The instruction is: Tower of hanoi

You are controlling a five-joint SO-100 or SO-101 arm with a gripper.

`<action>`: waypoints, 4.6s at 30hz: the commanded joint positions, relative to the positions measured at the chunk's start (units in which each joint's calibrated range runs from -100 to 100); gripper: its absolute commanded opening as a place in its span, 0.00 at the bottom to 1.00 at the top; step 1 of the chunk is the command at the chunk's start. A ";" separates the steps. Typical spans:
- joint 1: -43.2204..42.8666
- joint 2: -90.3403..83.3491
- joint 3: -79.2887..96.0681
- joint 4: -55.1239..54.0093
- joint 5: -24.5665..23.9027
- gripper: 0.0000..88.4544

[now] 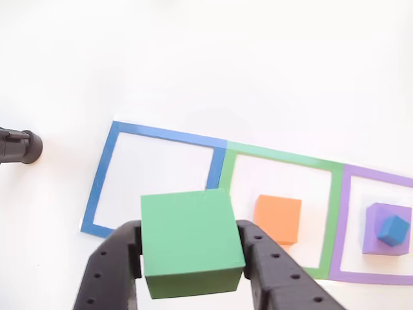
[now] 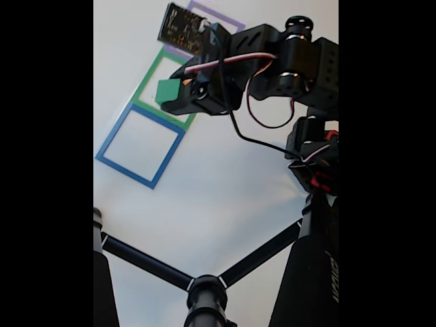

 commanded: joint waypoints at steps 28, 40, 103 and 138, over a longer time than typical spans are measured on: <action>28.98 -10.85 30.49 -25.47 9.71 0.09; 26.39 1.10 60.67 -75.43 9.71 0.08; 19.30 45.34 61.49 -122.15 9.71 0.20; 31.76 -8.83 9.12 -2.23 9.71 0.00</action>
